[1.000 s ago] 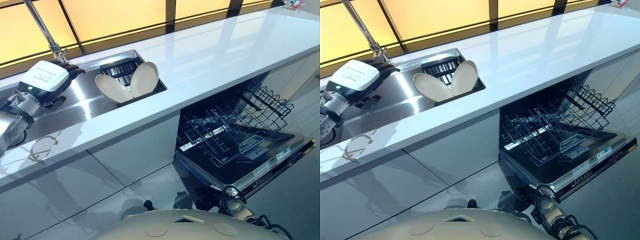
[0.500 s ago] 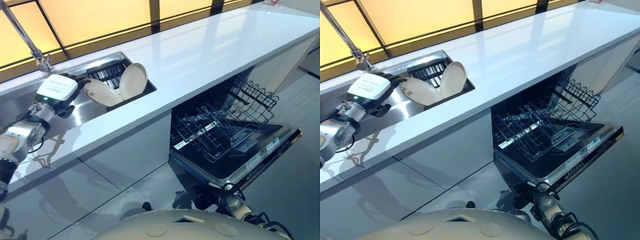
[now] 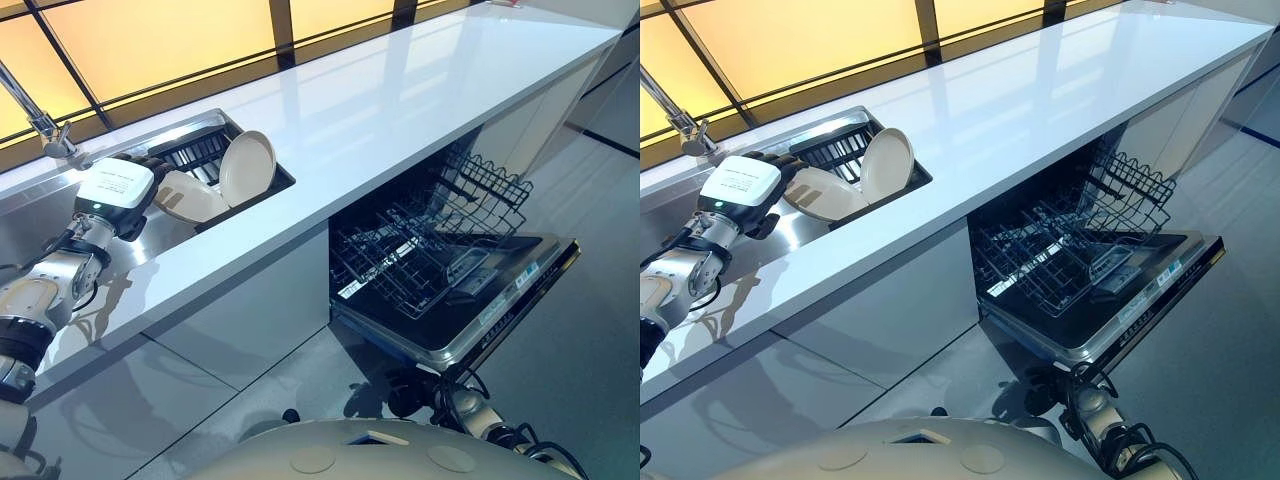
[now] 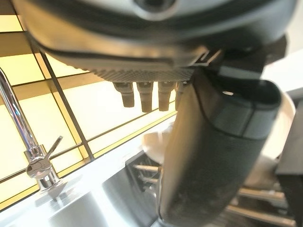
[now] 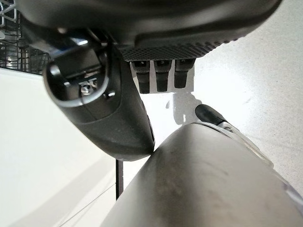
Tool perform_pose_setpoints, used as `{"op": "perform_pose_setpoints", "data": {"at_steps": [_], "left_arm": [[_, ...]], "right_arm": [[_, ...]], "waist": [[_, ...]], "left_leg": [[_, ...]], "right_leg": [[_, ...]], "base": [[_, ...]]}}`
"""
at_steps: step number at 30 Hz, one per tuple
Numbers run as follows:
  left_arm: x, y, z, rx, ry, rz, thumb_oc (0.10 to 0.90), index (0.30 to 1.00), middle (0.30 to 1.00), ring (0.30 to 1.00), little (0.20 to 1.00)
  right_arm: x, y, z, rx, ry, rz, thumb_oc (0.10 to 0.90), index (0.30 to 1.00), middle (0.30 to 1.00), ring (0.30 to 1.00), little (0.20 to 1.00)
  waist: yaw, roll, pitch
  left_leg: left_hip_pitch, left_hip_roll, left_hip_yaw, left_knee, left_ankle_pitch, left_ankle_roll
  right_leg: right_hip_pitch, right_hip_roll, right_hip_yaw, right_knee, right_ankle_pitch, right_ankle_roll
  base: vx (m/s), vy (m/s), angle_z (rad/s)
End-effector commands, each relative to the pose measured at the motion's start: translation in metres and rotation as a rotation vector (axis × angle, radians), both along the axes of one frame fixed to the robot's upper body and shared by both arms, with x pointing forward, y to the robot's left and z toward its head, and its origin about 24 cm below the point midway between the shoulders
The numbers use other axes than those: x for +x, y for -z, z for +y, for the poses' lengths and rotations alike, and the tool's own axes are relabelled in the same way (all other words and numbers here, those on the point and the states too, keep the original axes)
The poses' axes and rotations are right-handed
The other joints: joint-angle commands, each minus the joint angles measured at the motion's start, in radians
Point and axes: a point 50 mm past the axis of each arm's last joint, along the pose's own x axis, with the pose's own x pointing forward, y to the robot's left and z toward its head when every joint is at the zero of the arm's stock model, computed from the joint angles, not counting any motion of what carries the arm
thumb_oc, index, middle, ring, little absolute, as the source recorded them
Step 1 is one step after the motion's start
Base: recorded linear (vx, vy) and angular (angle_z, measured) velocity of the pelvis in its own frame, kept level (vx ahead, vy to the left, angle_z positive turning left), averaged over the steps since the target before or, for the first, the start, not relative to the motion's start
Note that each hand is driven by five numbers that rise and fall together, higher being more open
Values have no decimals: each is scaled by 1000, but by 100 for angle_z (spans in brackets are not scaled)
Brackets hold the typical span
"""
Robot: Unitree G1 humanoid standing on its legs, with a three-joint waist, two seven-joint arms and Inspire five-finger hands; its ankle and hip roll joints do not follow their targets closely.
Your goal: Pick up plates and place into dishwasher.
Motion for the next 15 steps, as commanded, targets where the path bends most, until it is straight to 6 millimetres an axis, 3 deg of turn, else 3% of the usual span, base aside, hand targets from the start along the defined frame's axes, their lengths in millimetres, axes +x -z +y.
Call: {"op": "perform_pose_setpoints", "data": {"at_steps": [1,7,15], "left_arm": [[35,-75,6,67,-55,-270,800,900,900,900,900],[38,-73,5,103,-56,-238,800,900,900,900,900],[42,-83,4,98,-49,-346,800,900,900,900,900]], "right_arm": [[35,-22,-44,-156,-22,-84,800,900,900,900,900],[37,-23,-44,-160,-20,-87,800,900,900,900,900],[40,-23,-45,-165,-7,-82,800,900,900,900,900]], "waist": [[-2,11,6],[-1,12,9],[-3,11,12]], "left_leg": [[64,-74,55,12,-156,58],[61,-77,55,13,-157,59],[60,-80,60,14,-159,63]], "right_leg": [[-50,38,-7,58,-18,36],[-53,36,-5,59,-16,38],[-59,34,2,66,-15,41]], "base": [[-4,19,-4],[0,0,0],[10,14,-3]]}}
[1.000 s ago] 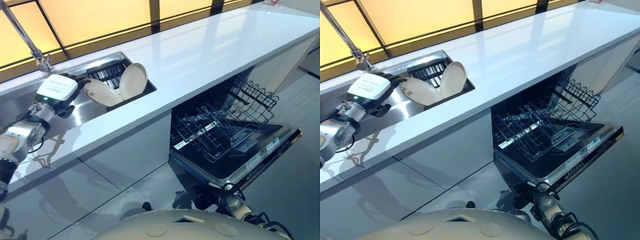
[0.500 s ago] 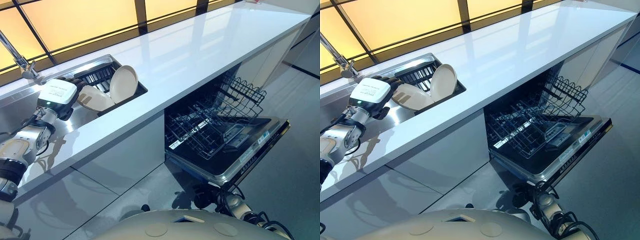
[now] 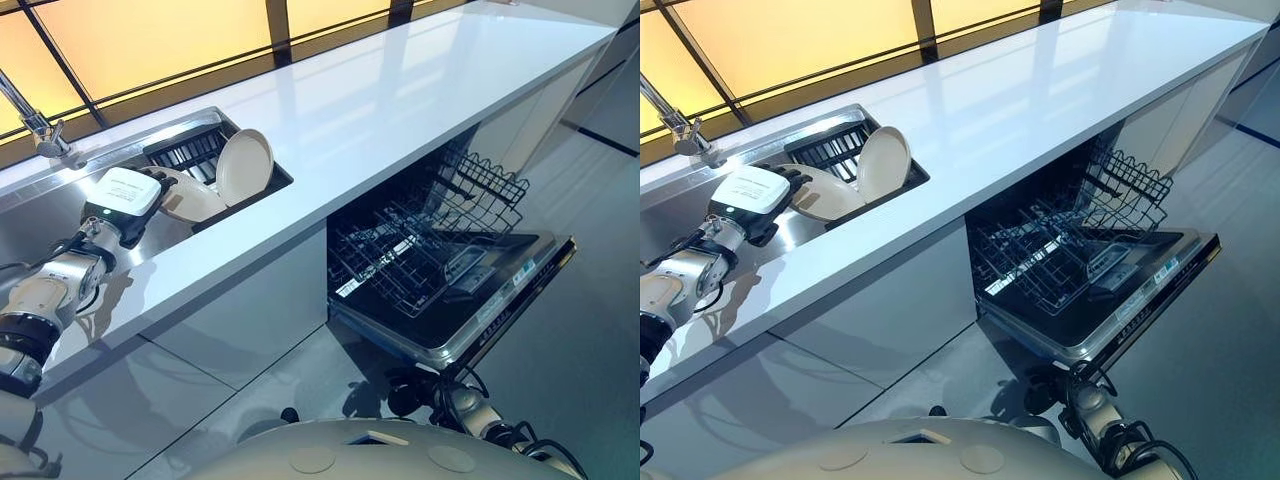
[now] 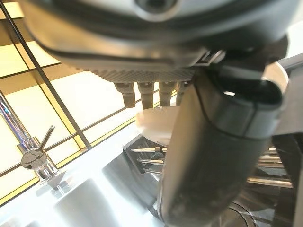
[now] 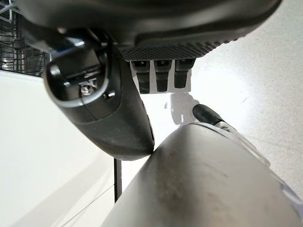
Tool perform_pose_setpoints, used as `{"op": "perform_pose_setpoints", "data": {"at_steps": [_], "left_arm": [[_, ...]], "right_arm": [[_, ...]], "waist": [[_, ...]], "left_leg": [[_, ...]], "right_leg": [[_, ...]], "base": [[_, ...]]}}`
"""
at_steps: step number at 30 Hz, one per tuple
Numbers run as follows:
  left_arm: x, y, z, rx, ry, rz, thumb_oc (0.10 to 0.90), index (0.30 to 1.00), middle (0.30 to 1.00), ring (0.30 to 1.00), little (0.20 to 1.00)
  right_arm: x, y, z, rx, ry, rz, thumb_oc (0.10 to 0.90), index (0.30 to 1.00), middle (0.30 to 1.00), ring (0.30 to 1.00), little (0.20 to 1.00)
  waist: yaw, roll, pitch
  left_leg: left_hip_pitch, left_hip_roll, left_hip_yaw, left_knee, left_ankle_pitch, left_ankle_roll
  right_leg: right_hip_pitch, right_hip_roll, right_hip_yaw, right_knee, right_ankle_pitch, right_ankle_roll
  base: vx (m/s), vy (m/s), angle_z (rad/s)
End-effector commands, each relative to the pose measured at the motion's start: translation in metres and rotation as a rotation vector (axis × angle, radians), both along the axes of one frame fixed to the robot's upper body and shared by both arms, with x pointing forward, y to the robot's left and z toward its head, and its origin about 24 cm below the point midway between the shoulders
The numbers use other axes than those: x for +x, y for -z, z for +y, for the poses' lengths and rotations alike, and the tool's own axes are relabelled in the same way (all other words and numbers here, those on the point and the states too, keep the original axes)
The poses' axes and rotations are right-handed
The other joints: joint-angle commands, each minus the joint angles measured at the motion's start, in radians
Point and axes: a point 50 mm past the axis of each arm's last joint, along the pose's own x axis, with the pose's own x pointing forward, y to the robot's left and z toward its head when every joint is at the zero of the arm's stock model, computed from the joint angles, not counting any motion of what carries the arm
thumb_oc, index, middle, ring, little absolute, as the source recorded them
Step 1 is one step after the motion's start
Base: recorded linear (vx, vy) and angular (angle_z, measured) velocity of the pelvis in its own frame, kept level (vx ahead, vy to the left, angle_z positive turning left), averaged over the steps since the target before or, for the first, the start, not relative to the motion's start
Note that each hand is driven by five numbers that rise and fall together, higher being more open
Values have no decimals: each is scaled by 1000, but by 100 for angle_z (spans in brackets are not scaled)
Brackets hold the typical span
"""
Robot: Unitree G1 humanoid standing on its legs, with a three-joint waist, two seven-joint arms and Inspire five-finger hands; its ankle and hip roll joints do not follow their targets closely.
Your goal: Pick up plates and place into dishwasher.
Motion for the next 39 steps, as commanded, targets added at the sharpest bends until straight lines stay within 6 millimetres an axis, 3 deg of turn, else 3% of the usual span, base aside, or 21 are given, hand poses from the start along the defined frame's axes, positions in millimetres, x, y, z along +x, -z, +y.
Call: {"op": "perform_pose_setpoints", "data": {"at_steps": [1,24,25,26,39], "left_arm": [[36,-89,3,42,-33,-395,800,900,900,900,900],[51,-73,-9,110,-59,-258,800,900,900,900,900],[52,-74,-10,105,-59,-254,353,516,516,516,453],[53,-74,-11,96,-59,-256,100,300,300,300,200],[55,-90,-11,147,-14,-323,100,300,300,300,200]], "right_arm": [[37,-23,-46,-165,-6,-90,800,900,900,900,900],[42,-23,-47,-180,5,-93,800,900,900,900,900],[43,-23,-46,-180,5,-93,800,900,900,900,900],[43,-23,-46,-179,5,-93,800,900,900,900,900],[43,-23,-45,-180,13,-91,800,900,900,900,900]], "waist": [[-2,18,8],[-20,17,17],[-20,17,16],[-20,17,17],[-16,19,13]], "left_leg": [[63,-80,50,14,-158,63],[60,-88,64,25,-169,74],[60,-88,65,25,-169,73],[59,-88,65,26,-169,73],[58,-87,61,26,-168,70]], "right_leg": [[-47,34,-4,66,-17,41],[-63,33,28,74,-9,49],[-64,32,28,74,-8,50],[-64,32,28,74,-8,50],[-63,32,25,70,-8,48]], "base": [[20,22,-3],[13,7,-5],[12,-5,-4],[0,0,0],[0,0,0]]}}
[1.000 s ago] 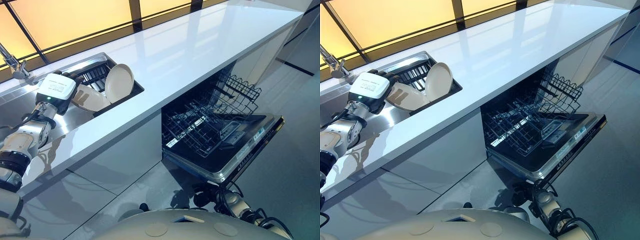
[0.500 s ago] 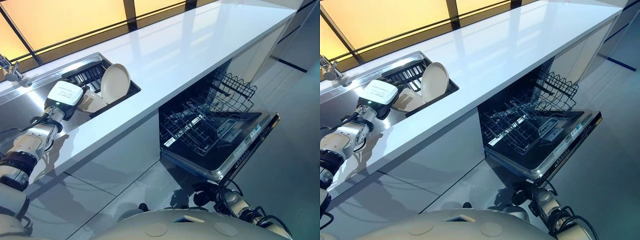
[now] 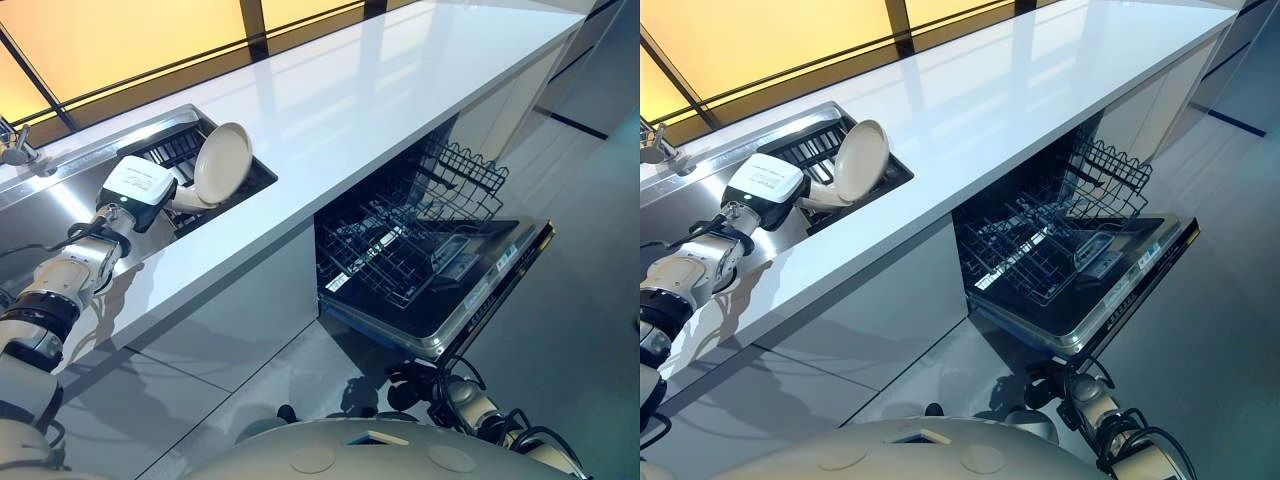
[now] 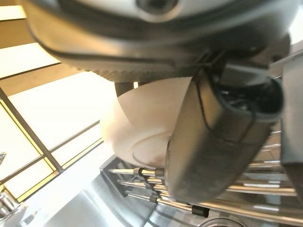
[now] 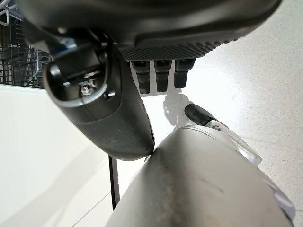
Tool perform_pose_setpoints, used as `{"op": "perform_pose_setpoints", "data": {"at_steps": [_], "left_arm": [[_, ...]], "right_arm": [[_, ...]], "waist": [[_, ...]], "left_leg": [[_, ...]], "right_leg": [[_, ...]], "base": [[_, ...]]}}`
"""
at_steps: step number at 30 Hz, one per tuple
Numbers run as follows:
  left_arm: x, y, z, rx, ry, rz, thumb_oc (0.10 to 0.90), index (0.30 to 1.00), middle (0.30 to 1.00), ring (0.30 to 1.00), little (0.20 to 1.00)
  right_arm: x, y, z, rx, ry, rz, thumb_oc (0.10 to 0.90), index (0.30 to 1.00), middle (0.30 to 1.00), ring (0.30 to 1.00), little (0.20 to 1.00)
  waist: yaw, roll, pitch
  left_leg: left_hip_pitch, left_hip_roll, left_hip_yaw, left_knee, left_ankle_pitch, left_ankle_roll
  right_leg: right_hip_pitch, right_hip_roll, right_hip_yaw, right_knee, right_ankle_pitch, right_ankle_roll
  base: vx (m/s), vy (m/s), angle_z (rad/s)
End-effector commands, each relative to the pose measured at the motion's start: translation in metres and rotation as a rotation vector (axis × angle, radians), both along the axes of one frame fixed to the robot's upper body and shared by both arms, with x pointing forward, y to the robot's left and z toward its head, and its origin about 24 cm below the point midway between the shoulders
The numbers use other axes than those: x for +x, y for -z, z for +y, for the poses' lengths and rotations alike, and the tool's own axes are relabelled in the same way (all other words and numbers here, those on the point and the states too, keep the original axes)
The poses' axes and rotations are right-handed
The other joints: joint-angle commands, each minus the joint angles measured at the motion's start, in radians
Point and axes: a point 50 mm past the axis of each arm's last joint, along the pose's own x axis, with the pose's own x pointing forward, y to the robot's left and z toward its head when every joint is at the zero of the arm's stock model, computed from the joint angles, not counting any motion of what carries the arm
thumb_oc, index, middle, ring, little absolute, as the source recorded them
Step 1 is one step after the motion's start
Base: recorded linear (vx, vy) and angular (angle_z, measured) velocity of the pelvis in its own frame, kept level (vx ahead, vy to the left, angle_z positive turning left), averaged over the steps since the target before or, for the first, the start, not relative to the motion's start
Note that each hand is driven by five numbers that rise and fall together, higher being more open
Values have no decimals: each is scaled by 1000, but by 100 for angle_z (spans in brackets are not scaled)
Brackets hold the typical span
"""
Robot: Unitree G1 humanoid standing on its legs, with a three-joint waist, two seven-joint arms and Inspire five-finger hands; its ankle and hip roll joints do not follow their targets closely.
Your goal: Pick up plates and place into dishwasher.
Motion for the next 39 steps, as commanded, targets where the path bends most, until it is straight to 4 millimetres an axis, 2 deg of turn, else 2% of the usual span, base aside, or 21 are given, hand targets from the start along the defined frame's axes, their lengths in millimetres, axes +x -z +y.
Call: {"op": "perform_pose_setpoints", "data": {"at_steps": [1,10,16,22,25,26,32,39], "left_arm": [[33,-94,6,95,-23,-335,100,300,300,300,200],[27,-125,14,239,10,-341,100,300,300,300,200],[16,-143,17,358,105,-299,100,300,300,300,200],[7,-159,5,429,257,-146,100,300,300,300,200],[7,-179,-5,417,270,-141,100,300,300,300,200],[5,-191,-10,395,278,-144,100,300,300,300,200],[2,-227,-15,371,219,-162,100,300,300,300,200],[-4,-239,-3,373,132,-154,100,300,300,300,200]], "right_arm": [[33,-22,-46,-167,15,-97,800,900,900,900,900],[31,-23,-49,-165,5,-97,800,900,900,900,900],[30,-25,-52,-160,-2,-105,800,900,900,900,900],[29,-28,-58,-161,-14,-106,800,900,900,900,900],[29,-29,-60,-159,-21,-108,800,900,900,900,900],[29,-30,-61,-160,-24,-110,800,900,900,900,900],[29,-32,-62,-154,-15,-119,800,900,900,900,900],[32,-35,-60,-130,35,-198,800,900,900,900,900]], "waist": [[0,30,-2],[8,40,-5],[18,48,-9],[22,58,-12],[22,63,-11],[20,68,-12],[24,71,-14],[25,71,-13]], "left_leg": [[53,-86,22,27,-160,64],[52,-85,16,32,-160,59],[53,-82,8,30,-158,54],[57,-80,0,31,-160,52],[62,-80,-3,30,-160,50],[63,-79,-4,29,-160,50],[70,-78,-9,23,-158,47],[72,-76,-12,23,-157,44]], "right_leg": [[-45,34,-24,69,-21,45],[-39,33,-36,67,-24,42],[-34,33,-49,64,-27,40],[-29,34,-60,65,-32,39],[-25,35,-64,67,-34,39],[-24,36,-67,68,-36,39],[-14,40,-76,61,-37,37],[-9,44,-77,54,-36,36]], "base": [[0,0,0],[0,0,0],[-26,-27,2],[-40,-37,11],[-37,-44,5],[-25,-34,3],[-32,-36,1],[-26,-22,3]]}}
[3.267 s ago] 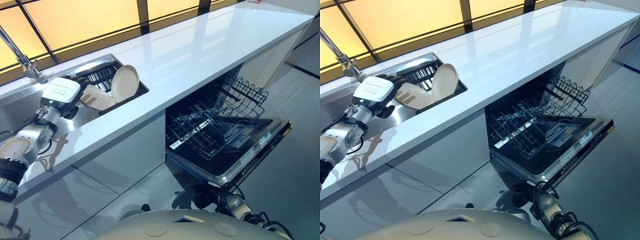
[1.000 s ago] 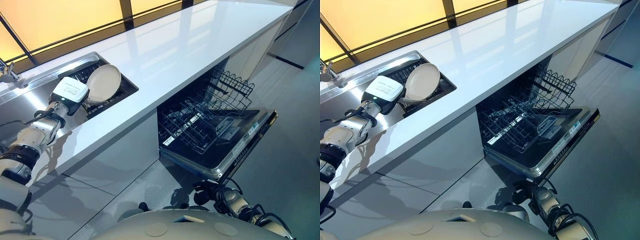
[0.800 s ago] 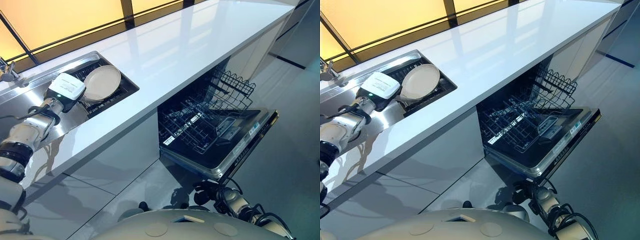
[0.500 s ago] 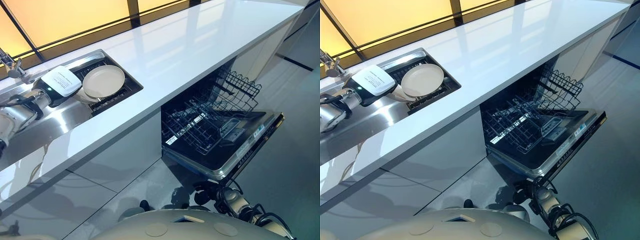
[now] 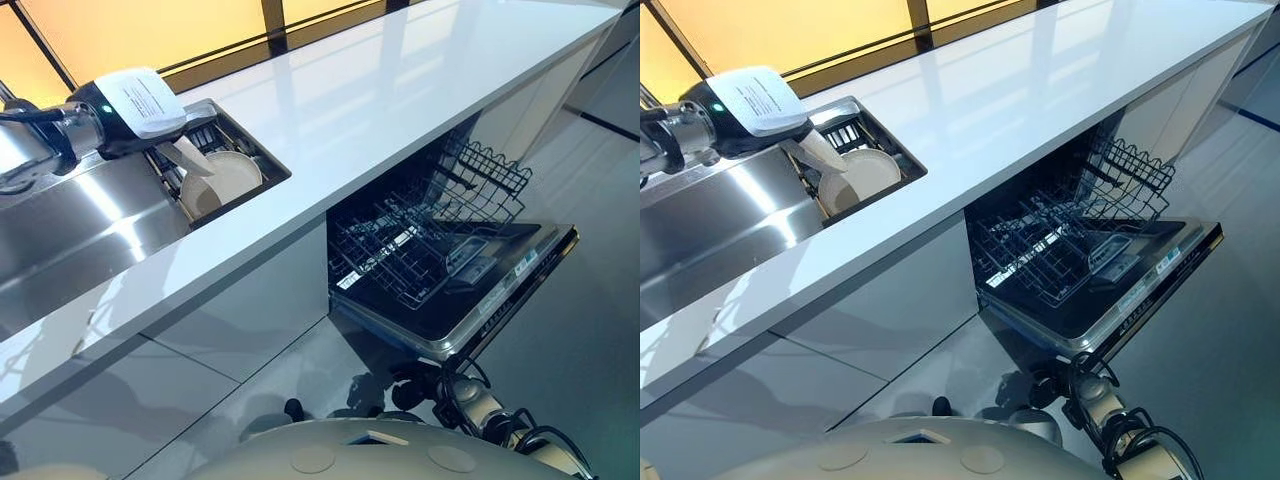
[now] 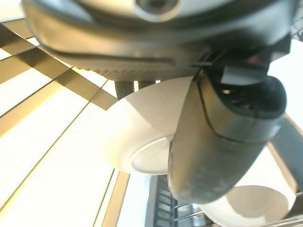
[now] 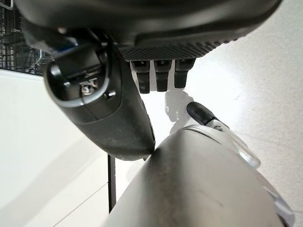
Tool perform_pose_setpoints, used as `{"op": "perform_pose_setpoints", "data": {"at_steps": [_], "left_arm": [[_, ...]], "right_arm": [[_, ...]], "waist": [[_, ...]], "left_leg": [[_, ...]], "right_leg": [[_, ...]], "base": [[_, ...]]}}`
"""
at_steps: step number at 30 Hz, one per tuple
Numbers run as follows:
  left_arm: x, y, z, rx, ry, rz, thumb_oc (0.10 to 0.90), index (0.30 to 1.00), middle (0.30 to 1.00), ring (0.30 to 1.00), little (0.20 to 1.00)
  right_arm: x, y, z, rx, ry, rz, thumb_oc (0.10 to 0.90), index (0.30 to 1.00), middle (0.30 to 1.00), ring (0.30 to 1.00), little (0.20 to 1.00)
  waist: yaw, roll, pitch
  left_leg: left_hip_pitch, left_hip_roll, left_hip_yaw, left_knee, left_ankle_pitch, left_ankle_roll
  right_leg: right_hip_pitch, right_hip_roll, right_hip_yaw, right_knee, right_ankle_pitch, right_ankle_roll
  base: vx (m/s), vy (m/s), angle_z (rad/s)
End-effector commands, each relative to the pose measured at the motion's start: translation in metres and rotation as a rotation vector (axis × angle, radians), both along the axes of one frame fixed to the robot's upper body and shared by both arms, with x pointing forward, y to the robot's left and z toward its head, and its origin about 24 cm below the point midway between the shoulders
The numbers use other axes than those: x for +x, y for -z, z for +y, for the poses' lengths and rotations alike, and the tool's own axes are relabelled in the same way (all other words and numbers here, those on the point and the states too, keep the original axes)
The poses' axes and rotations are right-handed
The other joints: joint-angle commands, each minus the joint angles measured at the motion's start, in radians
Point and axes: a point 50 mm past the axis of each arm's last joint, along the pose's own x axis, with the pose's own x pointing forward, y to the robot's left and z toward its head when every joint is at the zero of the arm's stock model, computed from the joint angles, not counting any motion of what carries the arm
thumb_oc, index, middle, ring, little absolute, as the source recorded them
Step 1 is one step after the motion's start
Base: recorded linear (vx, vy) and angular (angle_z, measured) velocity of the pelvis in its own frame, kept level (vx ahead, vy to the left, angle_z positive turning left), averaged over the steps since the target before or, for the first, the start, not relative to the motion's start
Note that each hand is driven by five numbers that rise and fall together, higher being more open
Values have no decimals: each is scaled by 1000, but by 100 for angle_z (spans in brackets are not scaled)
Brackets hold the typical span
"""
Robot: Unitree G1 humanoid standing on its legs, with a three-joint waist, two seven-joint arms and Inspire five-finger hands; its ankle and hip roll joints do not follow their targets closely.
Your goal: Pick up plates and place into dishwasher.
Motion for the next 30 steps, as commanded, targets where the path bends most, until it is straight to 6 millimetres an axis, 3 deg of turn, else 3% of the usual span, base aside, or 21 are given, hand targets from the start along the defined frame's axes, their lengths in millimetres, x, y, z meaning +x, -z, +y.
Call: {"op": "perform_pose_setpoints", "data": {"at_steps": [1,4,7,9,12,13,16,19,22,26,28,30], "left_arm": [[-13,-87,30,-70,-156,-318,100,300,300,300,200],[-17,-95,32,-104,-166,-362,100,300,300,300,200],[-21,-105,21,-202,-159,-431,100,300,300,300,200],[-29,-116,19,-369,-136,-501,100,300,300,300,200],[-37,-122,34,-598,-112,-553,100,300,300,300,200],[-41,-124,44,-702,-97,-585,100,300,300,300,200],[-49,-121,58,-842,-71,-633,100,300,300,300,200],[-56,-112,62,-970,-11,-667,100,300,300,300,200],[-59,-94,55,-1016,33,-656,100,300,300,300,200],[-66,-73,39,-1059,88,-639,100,300,300,300,200],[-74,-59,29,-1114,122,-621,100,300,300,300,200],[-80,-47,19,-1167,156,-598,100,300,300,300,200]], "right_arm": [[32,-33,-51,-114,74,-212,800,900,900,900,900],[47,-47,-50,-63,99,-312,800,900,900,900,900],[65,-58,-33,88,107,-453,800,900,900,900,900],[74,-76,-2,321,126,-538,800,900,900,900,900],[77,-100,24,681,242,-610,800,900,900,900,900],[81,-114,33,902,318,-637,800,900,900,900,900],[89,-142,51,1263,420,-658,800,900,900,900,900],[99,-177,62,1494,466,-727,800,900,900,900,900],[109,-208,47,1367,463,-938,800,900,900,900,900],[112,-244,8,846,464,-1371,800,900,900,900,900],[106,-275,-11,556,468,-1659,800,900,900,900,900],[99,-299,-17,447,465,-1856,800,900,900,900,900]], "waist": [[17,28,-31],[17,26,-29],[30,28,-30],[24,27,-25],[0,29,-28],[-7,29,-31],[-12,28,-37],[-11,27,-42],[-6,19,-45],[-7,10,-45],[-10,9,-43],[-12,9,-41]], "left_leg": [[76,-73,26,24,-164,43],[75,-72,24,28,-164,42],[68,-72,16,33,-164,43],[67,-74,14,30,-163,45],[64,-73,26,25,-159,42],[65,-71,32,18,-156,42],[63,-66,43,12,-154,40],[57,-63,50,8,-151,41],[52,-59,54,7,-149,41],[49,-58,54,7,-146,43],[51,-56,57,7,-148,47],[53,-57,57,7,-149,50]], "right_leg": [[-27,47,-29,54,-36,35],[-26,47,-30,54,-35,34],[-29,49,-28,55,-34,33],[-29,44,-36,52,-36,35],[-36,44,-36,50,-35,38],[-38,47,-32,44,-33,39],[-44,48,-25,38,-30,43],[-52,47,-22,33,-27,42],[-55,46,-19,29,-24,40],[-60,48,-9,29,-22,34],[-60,50,-1,31,-22,31],[-59,53,5,34,-24,28]], "base": [[-31,-20,1],[0,0,0],[-10,1,0],[-54,5,2],[-44,-8,0],[-29,-5,-6],[-21,4,-6],[-29,26,-10],[-22,38,-6],[-15,32,1],[-12,40,0],[-7,38,-6]]}}
